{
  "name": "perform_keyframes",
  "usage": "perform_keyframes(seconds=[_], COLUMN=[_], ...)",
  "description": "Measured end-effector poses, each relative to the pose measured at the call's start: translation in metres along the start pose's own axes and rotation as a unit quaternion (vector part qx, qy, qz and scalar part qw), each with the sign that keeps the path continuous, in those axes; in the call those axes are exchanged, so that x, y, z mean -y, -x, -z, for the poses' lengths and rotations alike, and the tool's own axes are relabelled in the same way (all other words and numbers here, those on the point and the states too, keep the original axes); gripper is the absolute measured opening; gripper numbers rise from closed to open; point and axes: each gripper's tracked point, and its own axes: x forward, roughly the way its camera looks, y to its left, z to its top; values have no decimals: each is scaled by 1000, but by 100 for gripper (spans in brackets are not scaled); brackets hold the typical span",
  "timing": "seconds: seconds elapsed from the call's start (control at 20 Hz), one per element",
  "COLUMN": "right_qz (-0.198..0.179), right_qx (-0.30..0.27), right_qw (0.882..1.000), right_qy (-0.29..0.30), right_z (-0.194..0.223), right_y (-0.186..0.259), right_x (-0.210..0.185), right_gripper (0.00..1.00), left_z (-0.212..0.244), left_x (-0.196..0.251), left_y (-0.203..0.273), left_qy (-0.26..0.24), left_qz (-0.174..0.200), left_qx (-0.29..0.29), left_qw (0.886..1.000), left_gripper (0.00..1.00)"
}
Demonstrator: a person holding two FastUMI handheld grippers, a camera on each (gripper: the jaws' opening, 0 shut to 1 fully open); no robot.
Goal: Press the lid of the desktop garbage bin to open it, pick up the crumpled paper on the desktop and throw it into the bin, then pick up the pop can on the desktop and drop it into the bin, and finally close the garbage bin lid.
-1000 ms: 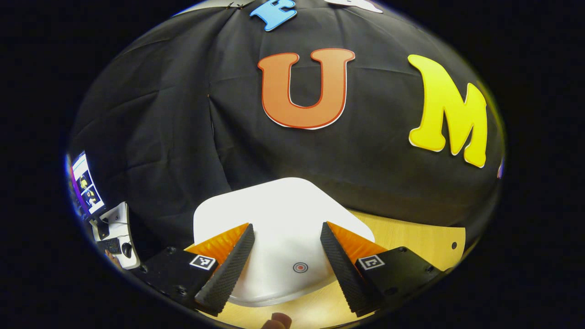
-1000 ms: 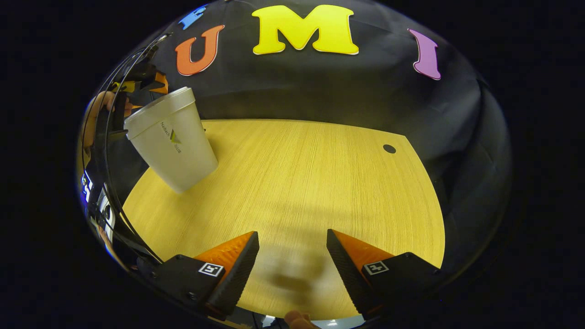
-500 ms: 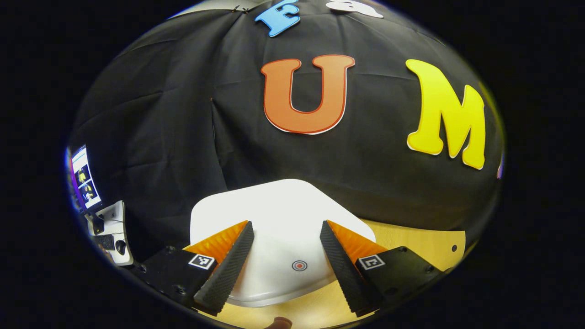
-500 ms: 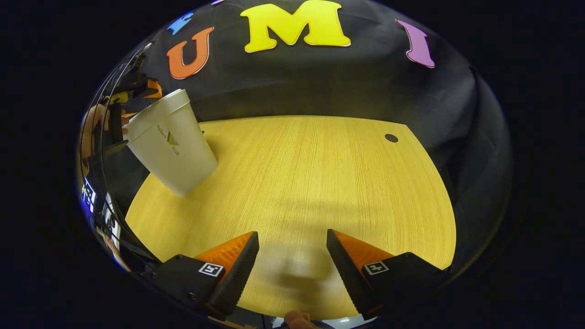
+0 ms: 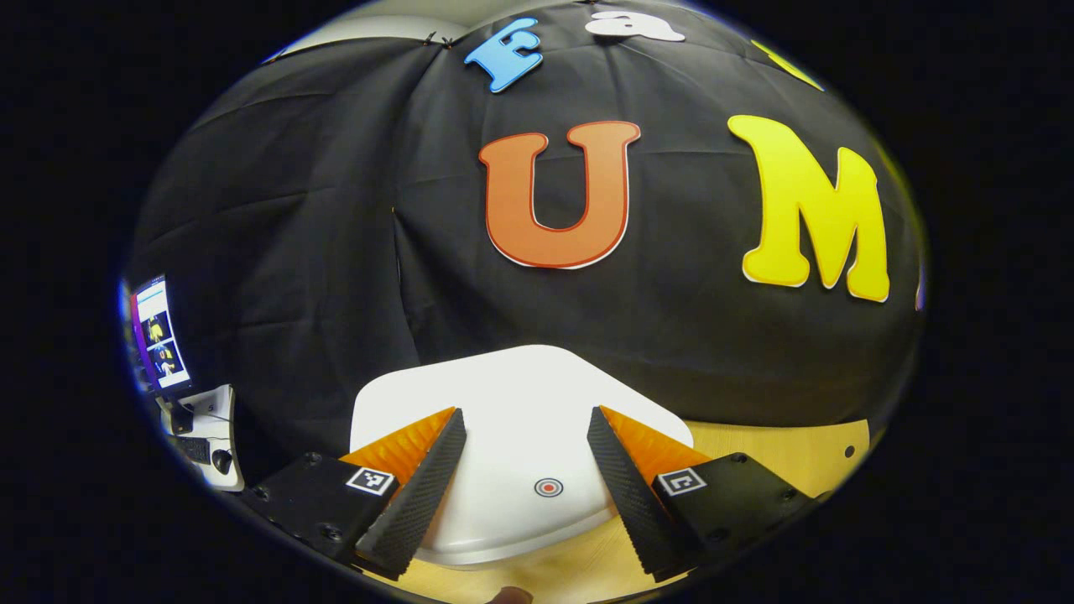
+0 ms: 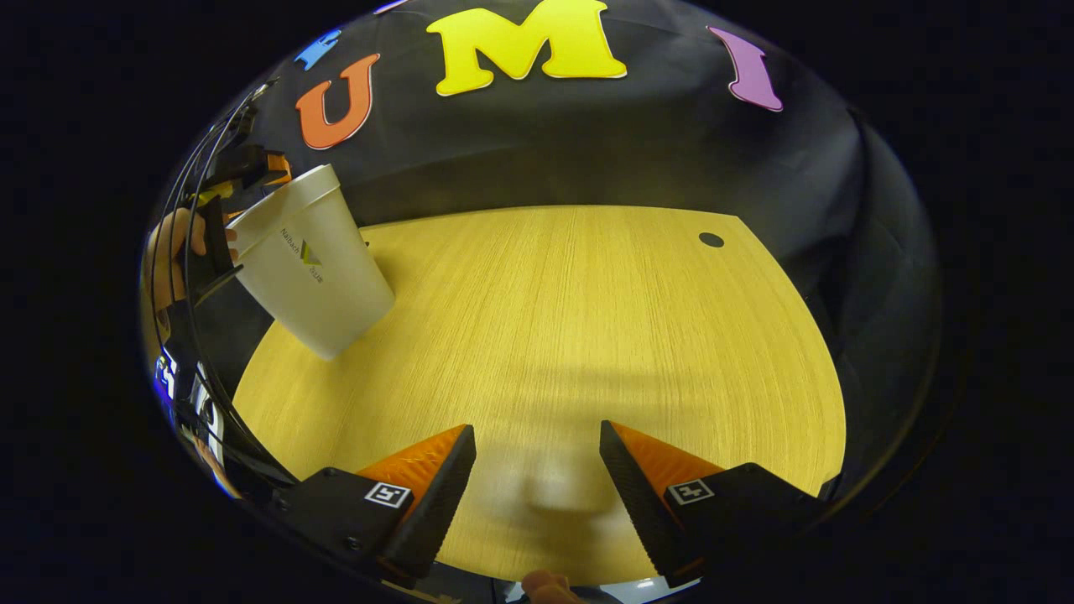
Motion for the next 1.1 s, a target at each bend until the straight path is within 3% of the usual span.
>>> perform_keyframes(seconds=[0.15,0.4,0.85,1.1], right_qz=[11,29,79,72], right_qx=[13,48,161,219], right_qw=[1000,998,984,973], right_qy=[-4,-9,-9,-15], right_z=[-9,-30,-84,-109], right_y=[10,33,108,141], right_x=[7,14,21,5], right_gripper=[95,95,93,95], left_z=[-3,-14,-29,-15], left_x=[3,24,53,52], left_y=[2,31,134,196], left_qy=[-31,-24,-30,-49], left_qz=[12,60,154,191], left_qx=[-10,-24,30,61], left_qw=[999,998,987,978], left_gripper=[97,96,96,96])
